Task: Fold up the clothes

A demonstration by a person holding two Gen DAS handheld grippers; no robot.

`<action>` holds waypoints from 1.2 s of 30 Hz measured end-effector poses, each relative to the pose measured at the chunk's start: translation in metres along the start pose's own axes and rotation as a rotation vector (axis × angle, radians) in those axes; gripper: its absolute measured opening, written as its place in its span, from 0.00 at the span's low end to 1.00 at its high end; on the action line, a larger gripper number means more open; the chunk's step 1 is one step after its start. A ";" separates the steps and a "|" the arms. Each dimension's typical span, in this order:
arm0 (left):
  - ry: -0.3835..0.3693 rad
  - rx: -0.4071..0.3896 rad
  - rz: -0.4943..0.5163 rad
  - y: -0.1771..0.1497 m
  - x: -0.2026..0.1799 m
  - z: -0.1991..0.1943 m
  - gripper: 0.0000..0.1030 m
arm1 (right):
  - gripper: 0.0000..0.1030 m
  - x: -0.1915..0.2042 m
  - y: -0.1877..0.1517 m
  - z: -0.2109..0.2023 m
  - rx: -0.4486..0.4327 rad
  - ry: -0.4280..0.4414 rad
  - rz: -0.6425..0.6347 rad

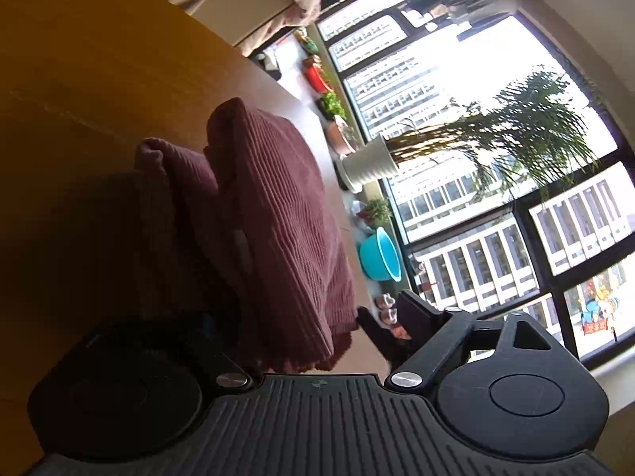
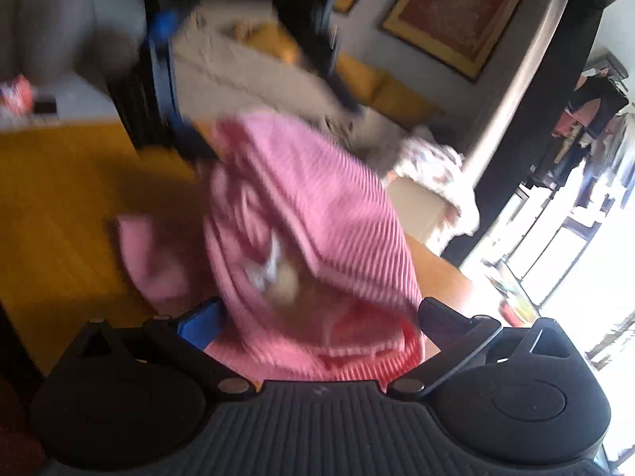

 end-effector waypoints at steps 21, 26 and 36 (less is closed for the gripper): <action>0.032 -0.083 0.069 -0.009 0.008 -0.021 0.26 | 1.00 -0.023 -0.026 0.006 0.081 0.060 0.261; 0.068 -0.030 0.000 -0.050 0.042 -0.017 0.32 | 1.00 -0.024 -0.026 0.005 0.084 0.055 0.263; -0.089 -0.023 -0.103 -0.063 0.026 -0.013 0.34 | 1.00 -0.051 -0.033 0.023 0.135 0.152 0.394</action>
Point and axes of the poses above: each gripper's, at about its wrist camera, not at the fingertips, and z roughly the way its jaws point, x to its left, y to its top, the point moved 10 cm from there along z, roughly the way its jaws point, and after that the axes turned 10 degrees about y, right-handed, at the moved point
